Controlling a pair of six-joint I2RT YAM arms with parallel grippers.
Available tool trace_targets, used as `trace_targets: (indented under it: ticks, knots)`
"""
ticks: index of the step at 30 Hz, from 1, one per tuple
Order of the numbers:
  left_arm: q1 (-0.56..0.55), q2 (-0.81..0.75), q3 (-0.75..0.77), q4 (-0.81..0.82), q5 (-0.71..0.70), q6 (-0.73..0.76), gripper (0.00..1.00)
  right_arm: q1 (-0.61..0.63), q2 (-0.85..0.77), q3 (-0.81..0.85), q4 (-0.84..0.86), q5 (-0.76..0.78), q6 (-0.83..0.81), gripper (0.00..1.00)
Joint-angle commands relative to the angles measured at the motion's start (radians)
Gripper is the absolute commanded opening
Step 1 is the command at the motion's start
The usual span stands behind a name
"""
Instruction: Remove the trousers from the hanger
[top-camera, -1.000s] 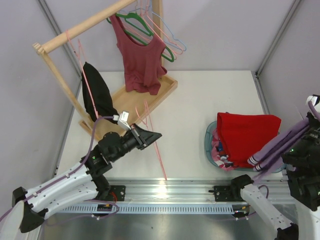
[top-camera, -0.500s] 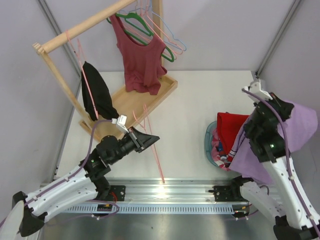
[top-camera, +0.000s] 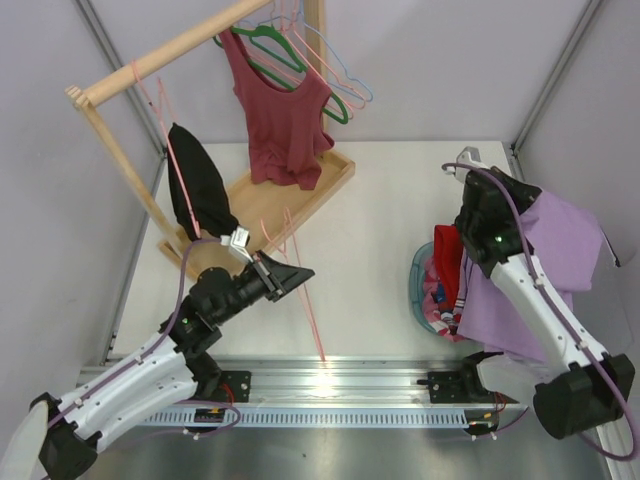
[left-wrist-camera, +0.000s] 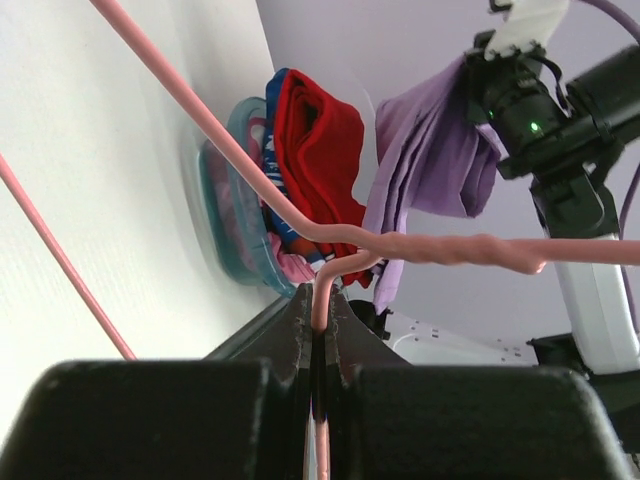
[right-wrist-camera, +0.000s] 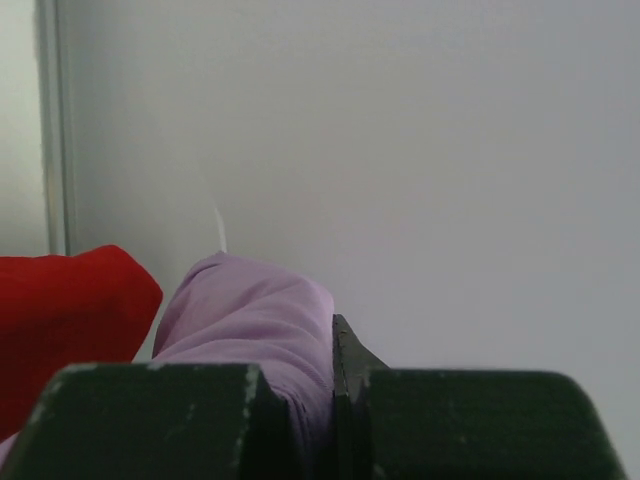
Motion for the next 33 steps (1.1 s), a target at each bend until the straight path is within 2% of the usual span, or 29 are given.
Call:
trace_targets:
  ticks: [1, 9, 15, 27, 33]
  knots:
    - [0.039, 0.015, -0.023, 0.087, 0.094, -0.035, 0.0, -0.006, 0.061, 0.05, 0.067, -0.026, -0.042, 0.0]
    - [0.111, 0.035, -0.051, 0.135, 0.195, -0.057, 0.0, -0.011, 0.238, 0.09, 0.102, -0.051, -0.054, 0.0]
    - [0.169, 0.018, -0.072, 0.141, 0.243, -0.066, 0.0, 0.0, 0.311, 0.074, 0.032, -0.06, 0.044, 0.0]
    - [0.177, -0.001, -0.062, 0.135, 0.257, -0.065, 0.0, 0.058, 0.274, 0.094, -0.428, -0.143, 0.348, 0.0]
    - [0.177, -0.004, -0.057, 0.143, 0.261, -0.072, 0.0, 0.077, 0.224, 0.136, -0.634, -0.089, 0.388, 0.0]
